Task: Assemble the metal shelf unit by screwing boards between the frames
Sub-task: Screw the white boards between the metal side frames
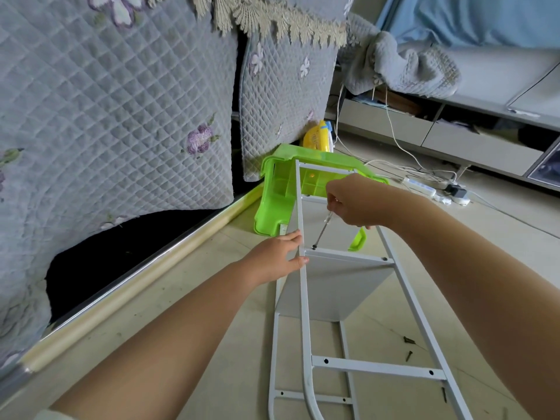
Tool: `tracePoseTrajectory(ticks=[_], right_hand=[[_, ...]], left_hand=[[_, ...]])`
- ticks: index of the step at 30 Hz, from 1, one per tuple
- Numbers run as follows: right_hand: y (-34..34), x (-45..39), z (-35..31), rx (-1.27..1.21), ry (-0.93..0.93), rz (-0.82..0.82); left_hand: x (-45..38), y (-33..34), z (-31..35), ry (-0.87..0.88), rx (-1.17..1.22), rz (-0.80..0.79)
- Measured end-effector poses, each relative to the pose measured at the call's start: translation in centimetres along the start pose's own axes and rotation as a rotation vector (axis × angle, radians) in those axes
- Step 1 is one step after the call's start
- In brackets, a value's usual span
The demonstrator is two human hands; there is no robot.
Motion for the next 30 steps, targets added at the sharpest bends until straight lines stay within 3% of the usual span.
tracePoseTrajectory(ticks=[6, 12, 21, 26, 30], right_hand=[[0.2, -0.1, 0.5, 0.231, 0.085, 0.043], [1.3, 0.0, 1.0, -0.010, -0.012, 0.040], [0.3, 0.0, 0.5, 0.294, 0.063, 0.037], [1.2, 0.3, 0.7, 0.072, -0.016, -0.017], [1.0, 0.3, 1.0, 0.069, -0.061, 0.013]], left_hand=[[0.0, 0.1, 0.0, 0.003, 0.007, -0.007], [-0.1, 0.1, 0.0, 0.010, 0.018, -0.004], [0.1, 0.2, 0.0, -0.005, 0.016, -0.012], [0.1, 0.1, 0.1, 0.002, 0.026, -0.013], [0.1, 0.2, 0.1, 0.003, 0.029, -0.017]])
Point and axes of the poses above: each hand's wrist, its own x-axis away from the middle knuckle, its own y-axis out of the palm, z = x × y, the point moved 4 cm from there along -x, towards the middle knuckle, and after that the axes turned 10 degrees about -y, right-handed, at the moved point
